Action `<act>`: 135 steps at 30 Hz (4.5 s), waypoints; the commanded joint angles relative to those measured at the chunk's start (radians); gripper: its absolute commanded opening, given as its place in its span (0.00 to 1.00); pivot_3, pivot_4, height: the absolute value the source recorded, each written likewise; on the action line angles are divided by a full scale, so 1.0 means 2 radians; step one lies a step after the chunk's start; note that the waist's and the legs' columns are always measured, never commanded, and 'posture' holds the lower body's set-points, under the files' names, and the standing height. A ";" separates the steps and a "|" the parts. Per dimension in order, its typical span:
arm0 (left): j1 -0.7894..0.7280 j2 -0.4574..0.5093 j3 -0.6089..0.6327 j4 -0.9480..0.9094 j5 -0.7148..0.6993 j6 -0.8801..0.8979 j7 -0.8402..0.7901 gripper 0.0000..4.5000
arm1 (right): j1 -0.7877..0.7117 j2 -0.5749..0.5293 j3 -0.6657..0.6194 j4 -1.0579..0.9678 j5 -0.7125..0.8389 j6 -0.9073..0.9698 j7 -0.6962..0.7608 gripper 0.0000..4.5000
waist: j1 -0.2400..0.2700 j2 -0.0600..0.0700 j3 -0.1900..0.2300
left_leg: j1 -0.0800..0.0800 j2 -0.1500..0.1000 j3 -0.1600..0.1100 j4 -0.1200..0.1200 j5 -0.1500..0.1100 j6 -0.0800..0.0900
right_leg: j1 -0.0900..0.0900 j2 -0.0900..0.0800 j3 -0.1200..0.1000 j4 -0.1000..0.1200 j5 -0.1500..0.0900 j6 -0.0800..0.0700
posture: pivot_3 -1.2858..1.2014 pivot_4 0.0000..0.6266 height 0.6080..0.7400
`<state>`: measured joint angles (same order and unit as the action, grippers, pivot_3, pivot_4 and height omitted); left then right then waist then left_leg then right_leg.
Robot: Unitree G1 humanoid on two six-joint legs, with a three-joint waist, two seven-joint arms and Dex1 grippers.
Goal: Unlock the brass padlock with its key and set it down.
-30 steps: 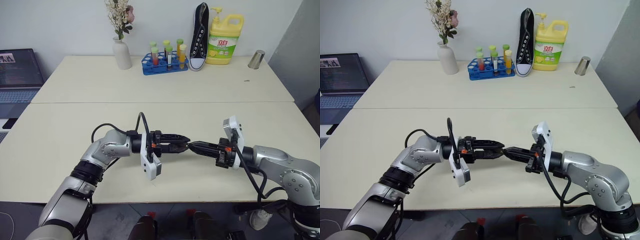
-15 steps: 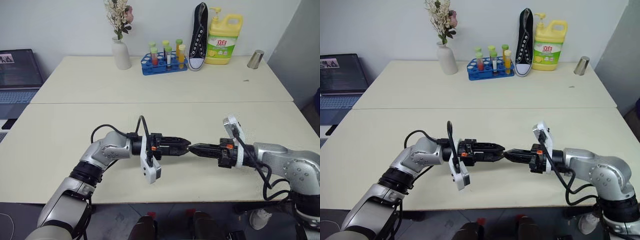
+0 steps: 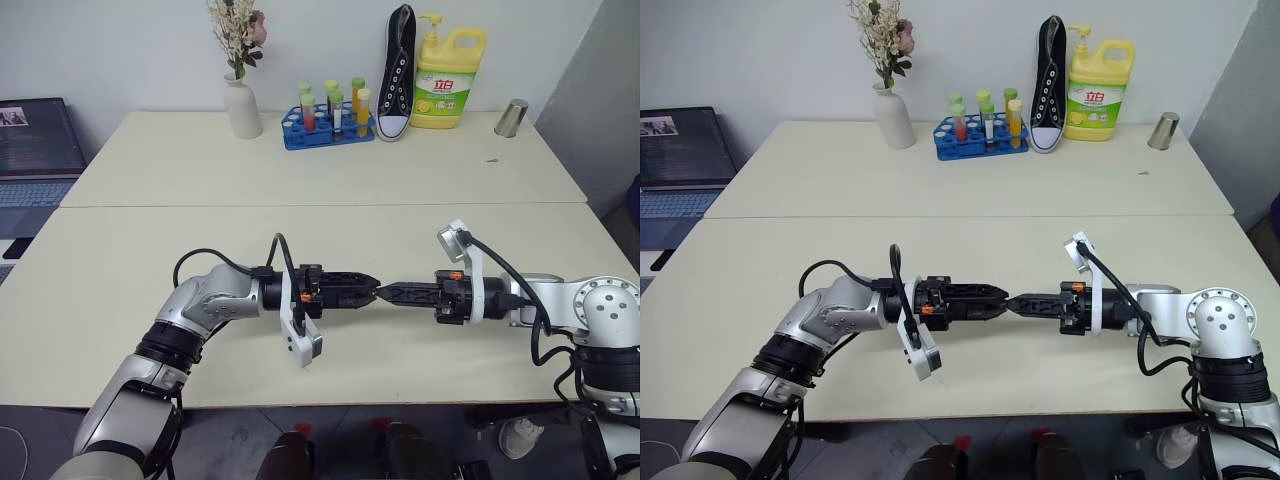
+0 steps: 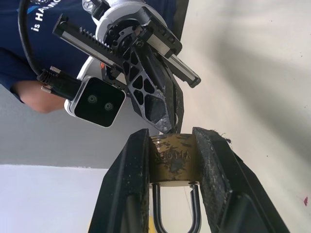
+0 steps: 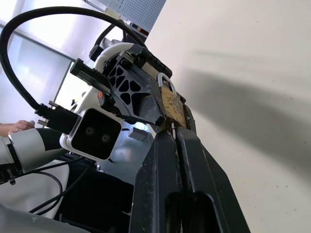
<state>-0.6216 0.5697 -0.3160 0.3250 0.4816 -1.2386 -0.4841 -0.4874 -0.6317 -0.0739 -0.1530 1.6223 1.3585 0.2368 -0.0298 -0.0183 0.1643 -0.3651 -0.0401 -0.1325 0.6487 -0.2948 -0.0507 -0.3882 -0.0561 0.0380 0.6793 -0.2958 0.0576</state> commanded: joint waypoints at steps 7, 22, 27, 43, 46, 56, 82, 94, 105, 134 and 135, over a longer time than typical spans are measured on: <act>0.000 0.008 -0.003 -0.011 -0.001 0.003 0.018 0.22 | -0.002 -0.014 0.009 -0.076 -0.047 -0.026 0.051 0.14 | 0.000 0.000 0.000 | 0.000 0.000 0.000 0.000 0.000 0.000 | 0.000 0.000 0.000 0.000 0.000 0.000 | 0.52 0.24 1.00; -0.002 0.006 -0.008 -0.014 -0.004 0.013 0.027 0.22 | 0.064 -0.059 0.054 -0.170 -0.327 -0.223 0.217 1.00 | -0.002 0.000 0.000 | 0.000 0.000 0.000 0.000 0.000 0.000 | 0.000 0.001 0.000 0.000 0.000 0.000 | 0.52 0.24 1.00; -0.001 0.005 -0.012 -0.015 -0.005 0.015 0.028 0.22 | 0.058 -0.029 0.054 -0.165 -0.323 -0.214 0.206 1.00 | 0.000 0.000 0.000 | 0.000 0.000 0.000 0.000 0.000 0.000 | 0.000 0.000 0.000 0.000 0.000 0.000 | 0.52 0.24 1.00; 0.002 0.006 -0.013 -0.022 -0.008 0.024 0.028 0.22 | 0.034 0.014 0.082 -0.144 -0.368 -0.213 0.220 0.63 | 0.000 0.000 0.000 | 0.000 0.000 0.000 0.000 0.000 0.000 | 0.000 0.000 0.000 0.000 0.000 0.000 | 0.52 0.24 1.00; 0.002 0.007 -0.014 -0.022 -0.009 0.024 0.027 0.22 | 0.033 0.017 0.081 -0.144 -0.370 -0.211 0.222 0.38 | 0.000 0.000 0.000 | 0.000 0.000 0.000 0.000 0.000 0.000 | 0.000 0.000 0.000 0.000 0.000 0.000 | 0.52 0.24 1.00; 0.004 0.008 -0.011 -0.023 -0.008 0.023 0.031 0.22 | 0.034 0.019 0.081 -0.148 -0.371 -0.210 0.230 0.03 | 0.000 0.000 0.000 | 0.000 0.000 0.000 0.000 0.000 0.000 | 0.000 0.000 0.000 0.000 0.000 0.000 | 0.52 0.24 1.00; 0.015 0.035 0.007 -0.090 -0.383 0.366 -0.128 0.53 | 0.058 -0.036 0.076 -0.174 -0.420 -0.249 0.284 0.03 | -0.003 0.000 0.000 | 0.000 0.000 0.000 0.000 0.000 0.000 | 0.000 0.000 -0.001 0.000 0.000 0.000 | 0.52 0.24 1.00; 0.067 0.021 0.013 -0.203 -0.491 0.680 -0.264 0.00 | 0.063 -0.019 0.070 -0.187 -0.419 -0.260 0.285 0.03 | -0.001 0.000 0.000 | 0.000 0.000 -0.001 0.000 0.000 0.000 | 0.000 0.000 0.000 0.000 0.000 0.000 | 0.52 0.24 1.00; 0.088 0.028 0.029 -0.262 -0.504 0.774 -0.306 0.00 | 0.067 -0.017 0.068 -0.180 -0.426 -0.262 0.285 0.03 | -0.002 0.000 0.000 | 0.000 0.000 0.000 0.000 0.000 0.000 | 0.000 0.000 0.000 0.000 0.000 0.000 | 0.52 0.24 1.00; 0.101 -0.006 0.086 -0.309 -0.561 0.902 -0.269 0.00 | 0.076 -0.020 0.080 -0.171 -0.464 -0.280 0.311 0.03 | -0.001 0.000 0.000 | 0.000 0.000 0.000 0.000 0.000 0.000 | 0.000 0.000 0.000 0.000 0.000 0.000 | 0.52 0.24 1.00; 0.099 -0.008 0.086 -0.307 -0.555 0.893 -0.269 0.00 | 0.077 -0.020 0.080 -0.171 -0.464 -0.279 0.312 0.03 | -0.001 0.000 0.000 | 0.000 0.000 0.000 0.000 0.000 0.000 | 0.000 0.000 0.000 -0.001 0.000 0.000 | 0.52 0.24 1.00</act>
<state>-0.4067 0.5606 -0.1601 -0.2824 -0.6454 0.5837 -1.0310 -0.3335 -0.6696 0.0986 -0.4758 0.6889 0.8189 0.8484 -0.0310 -0.0182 0.1644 -0.3649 -0.0393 -0.1331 0.6487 -0.2946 -0.0513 -0.3883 -0.0555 0.0379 0.6782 -0.2959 0.0576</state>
